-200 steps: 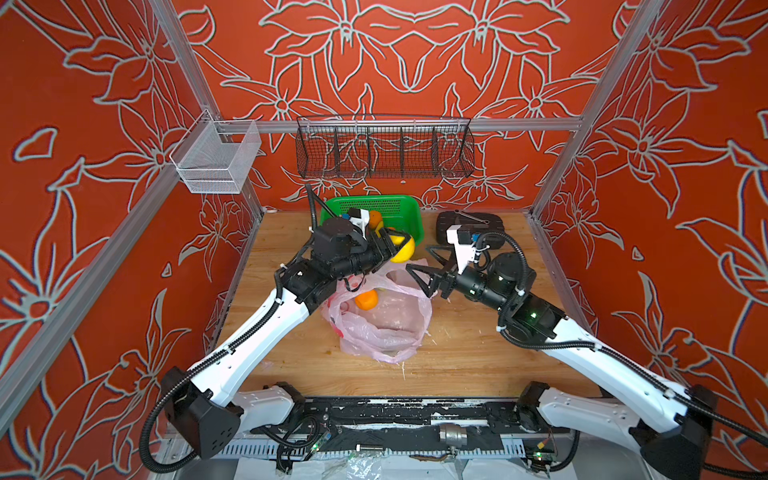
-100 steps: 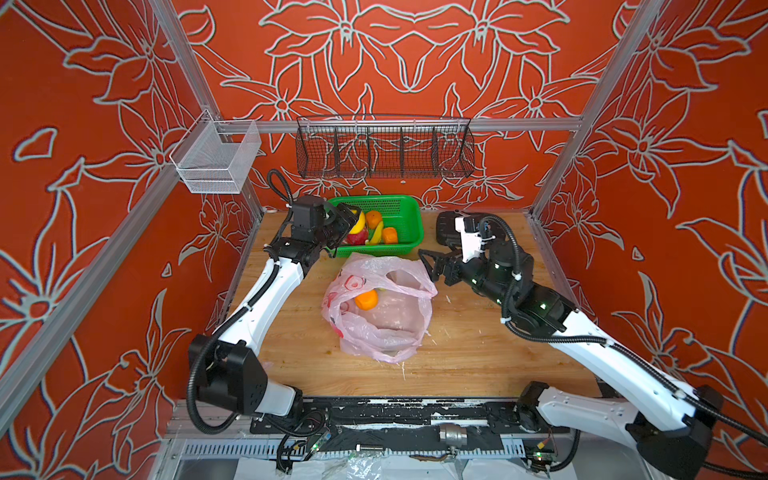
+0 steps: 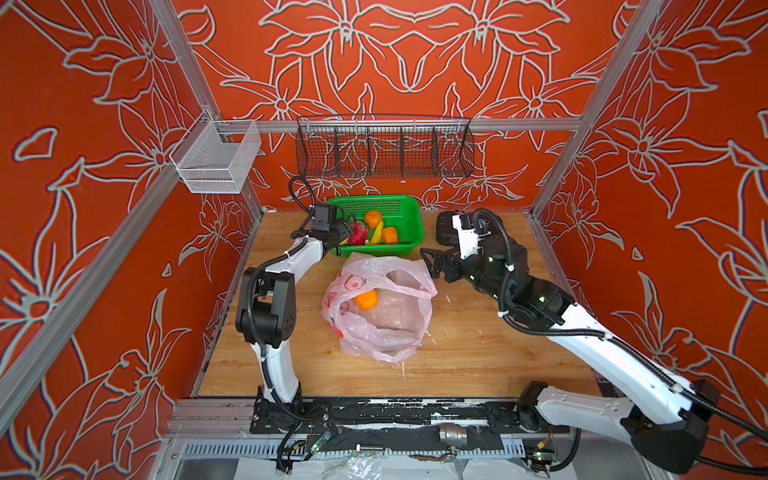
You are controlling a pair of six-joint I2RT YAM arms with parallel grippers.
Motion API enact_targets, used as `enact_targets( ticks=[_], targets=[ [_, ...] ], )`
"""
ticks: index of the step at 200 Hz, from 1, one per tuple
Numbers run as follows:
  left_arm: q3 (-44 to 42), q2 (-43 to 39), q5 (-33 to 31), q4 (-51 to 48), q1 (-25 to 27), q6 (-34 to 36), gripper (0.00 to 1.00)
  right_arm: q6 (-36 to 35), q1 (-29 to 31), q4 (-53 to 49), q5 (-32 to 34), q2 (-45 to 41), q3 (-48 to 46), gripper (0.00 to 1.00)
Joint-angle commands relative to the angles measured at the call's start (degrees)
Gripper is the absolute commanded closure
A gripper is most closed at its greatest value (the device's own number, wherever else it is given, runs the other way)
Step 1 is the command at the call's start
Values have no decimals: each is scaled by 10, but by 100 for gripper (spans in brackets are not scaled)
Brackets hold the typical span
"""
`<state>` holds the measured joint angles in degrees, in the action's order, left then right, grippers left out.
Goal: Untie the knot of the plastic bag and take out the fruit
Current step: 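Carry the apple into the basket with left gripper while right gripper withdraws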
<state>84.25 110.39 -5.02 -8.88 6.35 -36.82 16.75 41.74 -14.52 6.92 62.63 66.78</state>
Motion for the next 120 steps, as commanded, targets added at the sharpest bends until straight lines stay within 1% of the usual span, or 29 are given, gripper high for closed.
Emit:
enact_targets(
  ticks=[1, 37, 61, 90, 120],
  targets=[
    [42, 27, -46, 15, -3, 63, 40, -6, -3, -5, 18, -29, -5, 3],
    [106, 81, -70, -45, -5, 107, 40, -6, -3, -4, 25, -49, -12, 3],
    [162, 124, -67, -102, -5, 131, 40, -5, -3, 1, 23, -51, -14, 3],
    [192, 158, -39, -129, -6, 136, 40, -4, -4, 3, 19, -52, -14, 3],
    [198, 173, -28, -141, -7, 127, 37, -5, -4, -1, 20, -60, -16, 3]
  ],
)
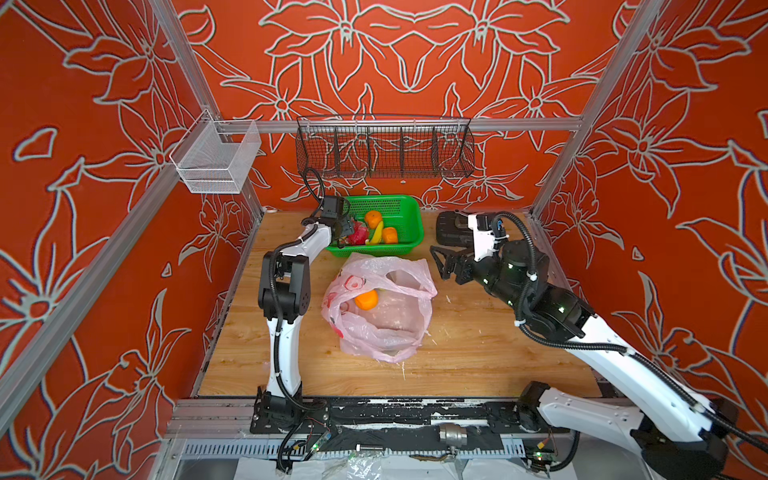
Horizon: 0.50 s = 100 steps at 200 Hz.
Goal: Untie the knot of the plastic bag and take out the fruit
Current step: 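Carry the apple into the basket with left gripper while right gripper withdraws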
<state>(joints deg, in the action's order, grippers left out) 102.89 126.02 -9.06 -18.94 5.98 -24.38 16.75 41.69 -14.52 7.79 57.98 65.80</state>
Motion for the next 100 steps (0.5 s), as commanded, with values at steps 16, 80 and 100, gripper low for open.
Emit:
enact_targets(
  ticks=[16, 80, 100],
  targets=[
    [20, 23, 12, -55, -3, 3, 30, -5, -3, 0, 12, -18, -7, 3],
    [23, -7, 20, -88, -3, 0, 3, 6, -3, 3, 9, -29, -13, 3],
    [3, -29, 19, -90, -3, -7, 2, 9, -3, 3, 5, -29, -13, 3]
  ],
)
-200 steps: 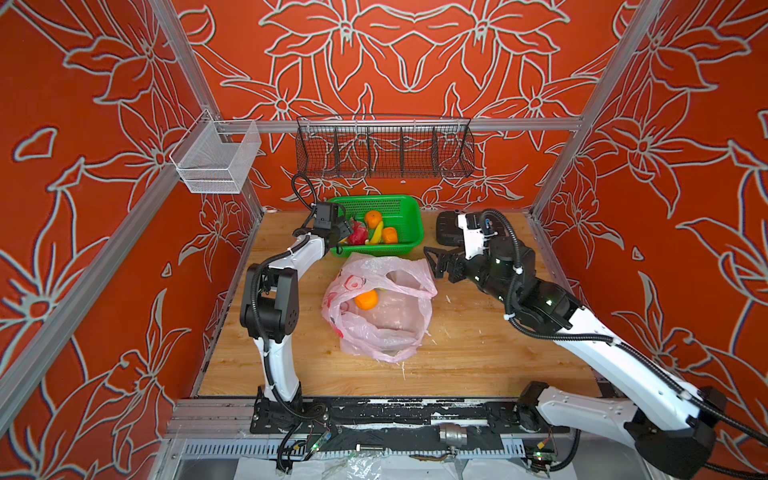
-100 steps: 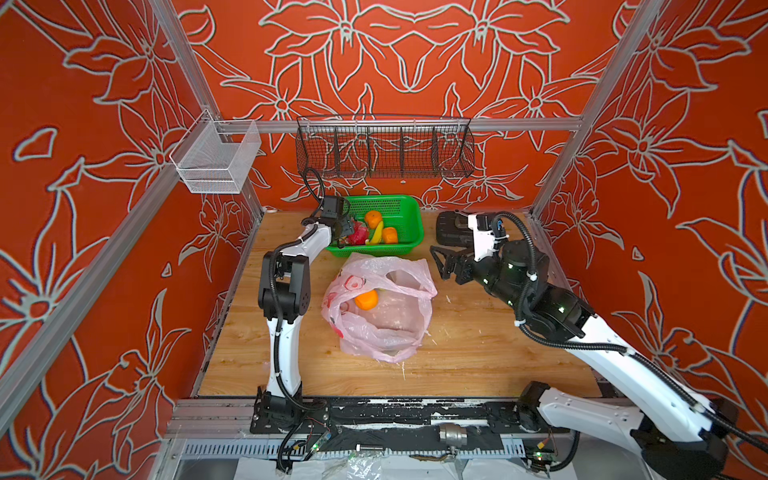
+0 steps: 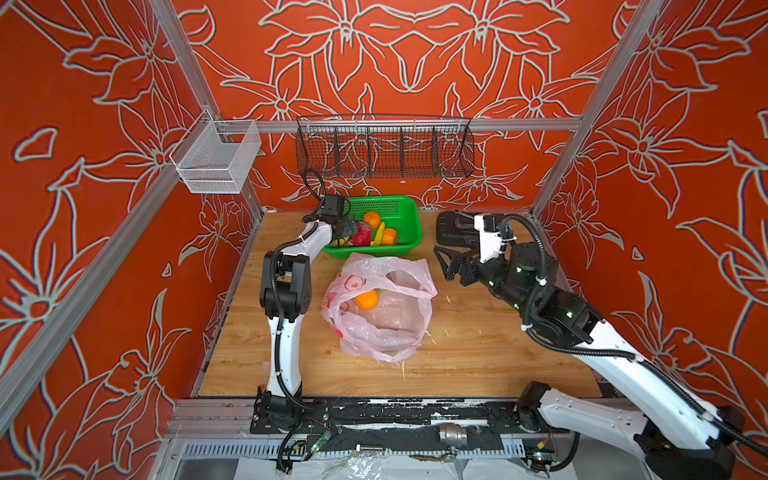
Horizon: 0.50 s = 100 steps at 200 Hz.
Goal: Untie the knot of the plastic bag and take out the fruit
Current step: 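Carry the apple into the basket with left gripper while right gripper withdraws, then open the left gripper to release the apple and raise it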
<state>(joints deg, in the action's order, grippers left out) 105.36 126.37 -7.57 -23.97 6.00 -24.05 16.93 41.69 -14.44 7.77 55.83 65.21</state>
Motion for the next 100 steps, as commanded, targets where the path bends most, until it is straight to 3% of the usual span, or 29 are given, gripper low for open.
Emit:
enact_targets(
  ticks=[1, 55, 100],
  targets=[
    [-24, -34, 4, -40, -3, -11, 2, 7, -3, 2, 5, -7, -7, 3],
    [-68, -138, 75, -43, -3, -30, 1, 15, -3, 0, 5, -8, -12, 3],
    [-171, -299, 161, -10, 4, -60, 0, 20, -3, -11, -28, 0, -10, 4]
  ],
)
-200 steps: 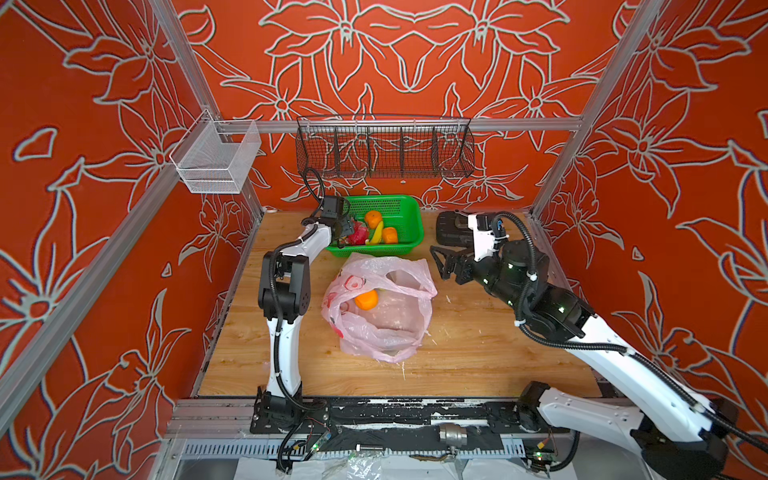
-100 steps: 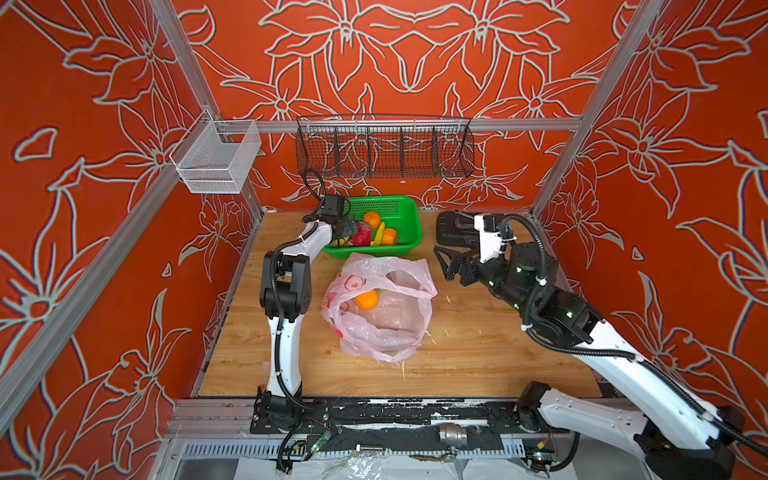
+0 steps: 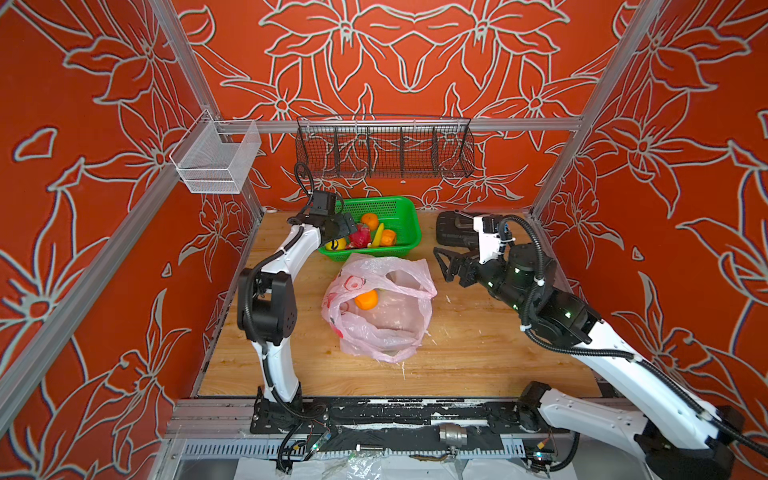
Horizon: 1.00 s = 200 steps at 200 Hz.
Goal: Untie the knot of the plastic bag and take out the fruit
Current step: 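Open the left gripper to release the apple and raise it, then hold the bag edge with the left gripper while right gripper reaches into the bag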
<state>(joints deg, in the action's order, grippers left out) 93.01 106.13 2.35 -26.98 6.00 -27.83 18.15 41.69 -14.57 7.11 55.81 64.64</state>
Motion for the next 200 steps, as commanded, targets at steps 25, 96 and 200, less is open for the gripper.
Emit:
enact_targets(
  ticks=[25, 96, 200],
  targets=[
    [-119, -202, 114, 55, 22, 13, 2, 10, -3, -15, -75, 16, -6, 13],
    [-226, -393, 200, -46, 134, 336, 5, 25, 56, 16, -187, 64, -63, 23],
    [-363, -451, 29, -119, 144, 324, 3, 28, 168, 48, -114, 213, -137, 37]
  ],
)
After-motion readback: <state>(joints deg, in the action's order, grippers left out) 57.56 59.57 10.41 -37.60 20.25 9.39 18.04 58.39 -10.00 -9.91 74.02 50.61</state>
